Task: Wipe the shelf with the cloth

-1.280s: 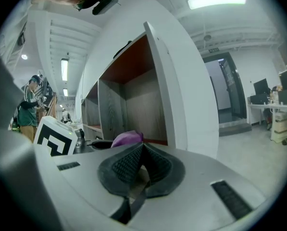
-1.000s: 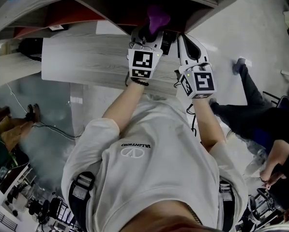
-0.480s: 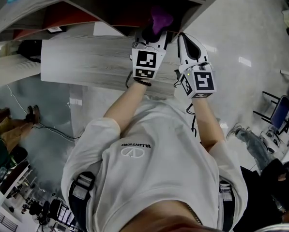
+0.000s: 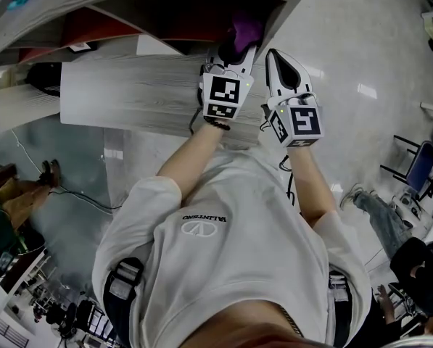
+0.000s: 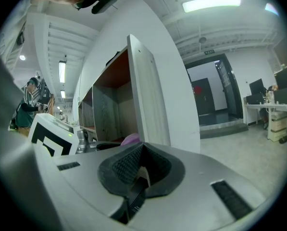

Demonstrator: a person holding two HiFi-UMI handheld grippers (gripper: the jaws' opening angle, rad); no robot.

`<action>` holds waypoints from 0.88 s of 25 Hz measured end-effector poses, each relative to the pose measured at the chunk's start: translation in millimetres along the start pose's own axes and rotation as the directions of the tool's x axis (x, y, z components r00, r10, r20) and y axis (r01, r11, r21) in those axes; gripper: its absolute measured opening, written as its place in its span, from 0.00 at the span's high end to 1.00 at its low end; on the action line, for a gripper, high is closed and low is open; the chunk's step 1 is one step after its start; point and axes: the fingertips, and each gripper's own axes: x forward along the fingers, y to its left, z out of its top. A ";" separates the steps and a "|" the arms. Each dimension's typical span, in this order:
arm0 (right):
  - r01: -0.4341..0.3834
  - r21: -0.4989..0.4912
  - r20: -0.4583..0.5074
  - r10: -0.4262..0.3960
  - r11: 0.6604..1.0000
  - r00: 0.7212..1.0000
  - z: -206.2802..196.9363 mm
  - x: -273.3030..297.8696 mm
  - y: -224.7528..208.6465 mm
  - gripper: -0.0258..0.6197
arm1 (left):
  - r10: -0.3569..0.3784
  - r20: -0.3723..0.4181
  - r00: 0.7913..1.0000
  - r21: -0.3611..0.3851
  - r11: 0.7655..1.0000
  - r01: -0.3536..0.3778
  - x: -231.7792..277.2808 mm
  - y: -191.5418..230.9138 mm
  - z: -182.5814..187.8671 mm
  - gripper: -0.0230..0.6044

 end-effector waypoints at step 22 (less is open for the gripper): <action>0.005 0.004 0.037 -0.005 1.000 0.999 12.8 -13.7 -4.4 0.96 | -0.030 0.041 0.999 0.051 0.998 0.028 -5.7 -14.5 26.8 0.80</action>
